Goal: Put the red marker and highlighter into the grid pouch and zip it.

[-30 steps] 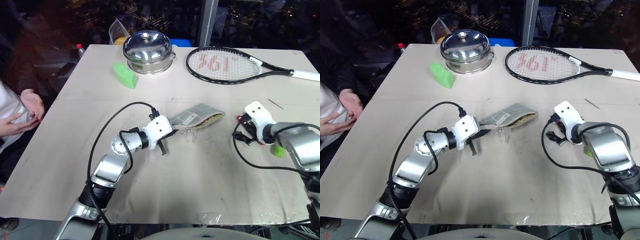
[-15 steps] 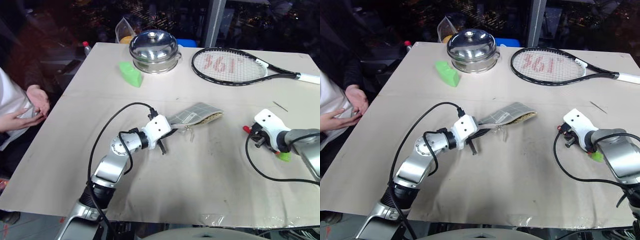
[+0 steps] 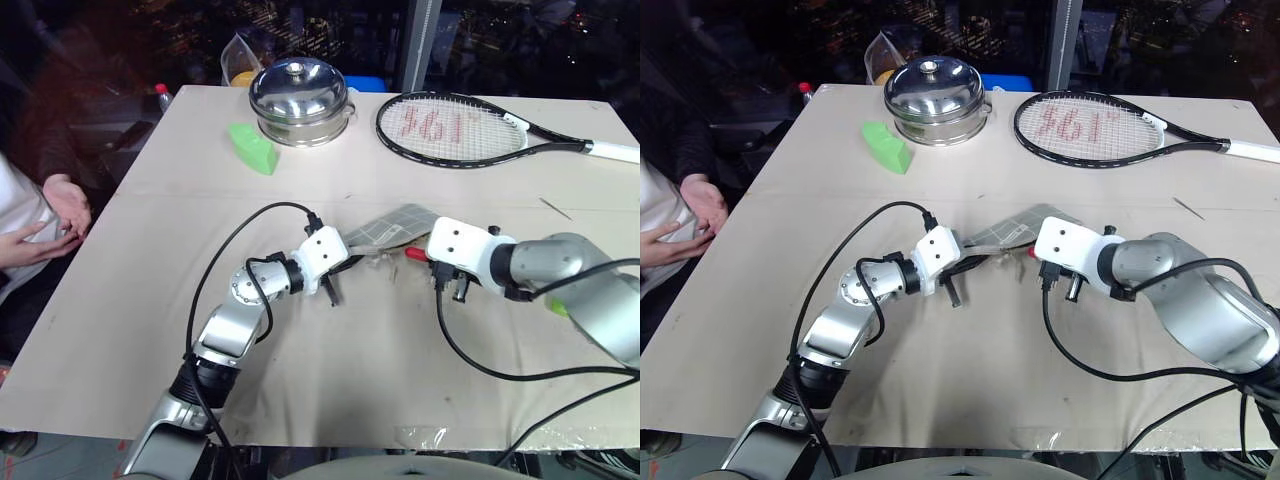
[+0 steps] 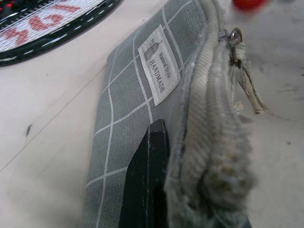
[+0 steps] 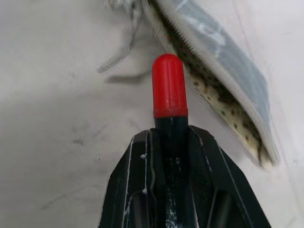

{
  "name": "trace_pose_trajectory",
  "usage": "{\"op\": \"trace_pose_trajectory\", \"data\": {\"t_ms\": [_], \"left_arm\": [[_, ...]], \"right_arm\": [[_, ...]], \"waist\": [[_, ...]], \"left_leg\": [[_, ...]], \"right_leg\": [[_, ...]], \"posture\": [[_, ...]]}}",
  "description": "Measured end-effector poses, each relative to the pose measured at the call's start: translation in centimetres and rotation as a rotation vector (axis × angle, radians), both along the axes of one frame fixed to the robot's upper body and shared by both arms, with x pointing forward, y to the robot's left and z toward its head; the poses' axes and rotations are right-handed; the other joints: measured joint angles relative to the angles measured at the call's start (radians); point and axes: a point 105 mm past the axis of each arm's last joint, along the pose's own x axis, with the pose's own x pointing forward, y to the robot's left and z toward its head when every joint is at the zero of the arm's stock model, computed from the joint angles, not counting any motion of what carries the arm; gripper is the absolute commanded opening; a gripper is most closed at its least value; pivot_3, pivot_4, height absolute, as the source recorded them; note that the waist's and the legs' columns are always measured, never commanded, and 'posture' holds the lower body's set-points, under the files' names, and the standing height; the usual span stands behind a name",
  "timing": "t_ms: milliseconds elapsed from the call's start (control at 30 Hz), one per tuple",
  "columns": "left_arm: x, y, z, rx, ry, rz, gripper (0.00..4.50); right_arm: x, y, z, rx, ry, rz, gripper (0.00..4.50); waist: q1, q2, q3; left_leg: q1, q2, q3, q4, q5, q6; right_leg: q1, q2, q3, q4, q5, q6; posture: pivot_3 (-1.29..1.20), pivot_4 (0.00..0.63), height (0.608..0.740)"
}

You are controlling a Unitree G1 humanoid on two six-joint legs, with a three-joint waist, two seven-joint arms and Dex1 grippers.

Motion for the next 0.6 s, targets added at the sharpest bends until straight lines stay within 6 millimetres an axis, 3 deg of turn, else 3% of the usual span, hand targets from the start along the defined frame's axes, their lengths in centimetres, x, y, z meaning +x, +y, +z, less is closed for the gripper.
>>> {"op": "trace_pose_trajectory", "data": {"t_ms": [233,400,600], "left_arm": [[-0.3,-0.7,0.5,0.027,-0.027,-0.058,0.00],[-0.2,-1.0,0.5,0.039,-0.008,-0.062,0.00],[-0.1,-0.8,0.6,0.041,0.013,-0.050,0.00]], "right_arm": [[2.8,0.4,1.3,-0.086,-0.111,0.009,0.19],[2.4,0.5,1.1,-0.095,-0.074,0.028,0.19],[1.0,-1.1,1.6,-0.119,-0.040,0.025,0.19]], "waist": [[0.000,0.000,0.000],[0.001,0.000,0.000],[-0.001,0.000,0.000]], "left_leg": [[-0.002,0.000,-0.001,0.001,0.000,0.000],[-0.003,0.000,-0.001,0.002,0.000,0.000],[-0.002,0.000,-0.001,0.002,0.000,0.000]], "right_leg": [[-0.002,0.001,-0.001,0.001,0.000,0.000],[-0.002,0.000,-0.001,0.001,0.000,0.000],[-0.002,0.000,-0.002,0.001,0.000,0.000]], "posture": [[0.00,0.150,0.740],[0.00,0.150,0.740],[0.00,0.150,0.740]]}}
